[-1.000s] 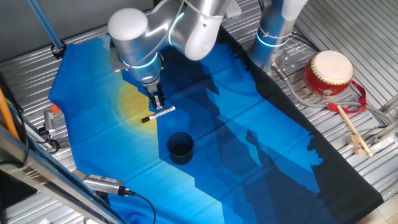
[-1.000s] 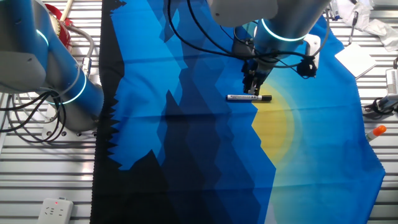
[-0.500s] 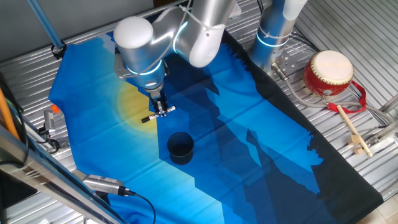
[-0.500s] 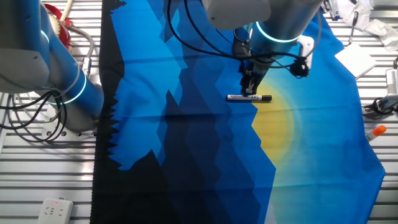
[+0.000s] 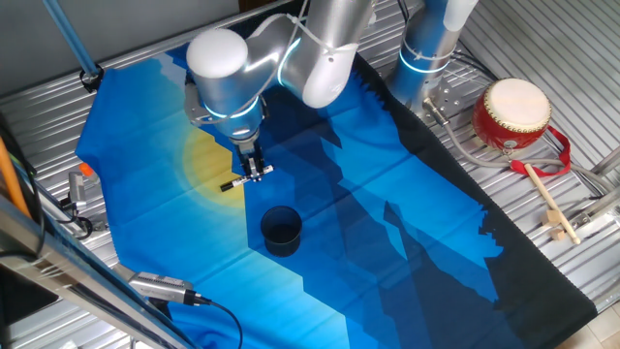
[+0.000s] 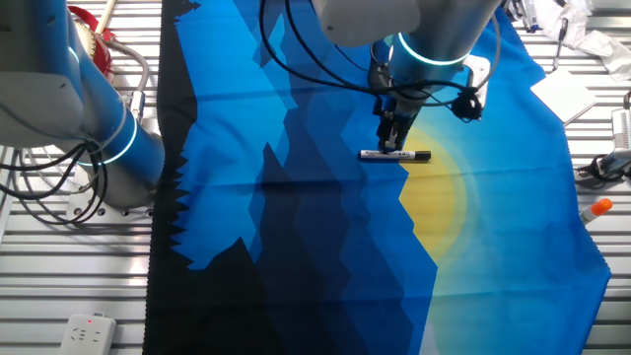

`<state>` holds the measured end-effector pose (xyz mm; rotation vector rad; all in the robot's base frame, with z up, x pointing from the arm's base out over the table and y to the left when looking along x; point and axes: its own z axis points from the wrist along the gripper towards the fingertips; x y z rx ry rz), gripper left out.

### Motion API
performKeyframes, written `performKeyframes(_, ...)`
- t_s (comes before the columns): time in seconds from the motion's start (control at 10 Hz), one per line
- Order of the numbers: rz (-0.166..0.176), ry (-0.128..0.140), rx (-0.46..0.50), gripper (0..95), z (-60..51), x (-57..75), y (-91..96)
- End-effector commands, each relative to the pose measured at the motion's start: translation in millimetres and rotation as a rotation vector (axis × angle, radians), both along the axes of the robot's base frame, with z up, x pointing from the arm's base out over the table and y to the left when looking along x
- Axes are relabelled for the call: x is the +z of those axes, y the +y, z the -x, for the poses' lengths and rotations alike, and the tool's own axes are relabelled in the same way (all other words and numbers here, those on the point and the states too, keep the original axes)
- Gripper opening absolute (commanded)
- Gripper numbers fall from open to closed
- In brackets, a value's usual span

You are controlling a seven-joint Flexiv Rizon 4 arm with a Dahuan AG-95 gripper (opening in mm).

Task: Put the pen into the pen holder

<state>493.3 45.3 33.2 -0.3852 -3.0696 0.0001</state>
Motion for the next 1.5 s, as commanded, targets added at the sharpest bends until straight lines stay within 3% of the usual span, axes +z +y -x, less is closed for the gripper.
performKeyframes(0.1, 0.026, -0.005, 0.006, 19.0, 1.1, 1.0, -2.8)
performKeyframes(0.3, 0.052, 0.000, 0.026, 19.0, 2.1, 1.4, -6.4)
performKeyframes(0.5, 0.112, 0.013, 0.055, 19.0, 10.9, -6.1, -8.3)
performKeyframes(0.8, 0.113, 0.005, 0.063, 19.0, 19.3, -23.1, -9.3)
performKeyframes(1.0, 0.113, 0.004, 0.058, 19.0, 20.1, -26.5, -9.3)
performKeyframes(1.1, 0.113, 0.004, 0.058, 0.0, 20.1, -26.4, -9.3)
performKeyframes(1.3, 0.108, 0.004, 0.056, 0.0, 20.1, -26.1, -9.3)
performKeyframes(1.5, 0.105, 0.009, 0.056, 0.0, 20.0, -13.7, -9.4)
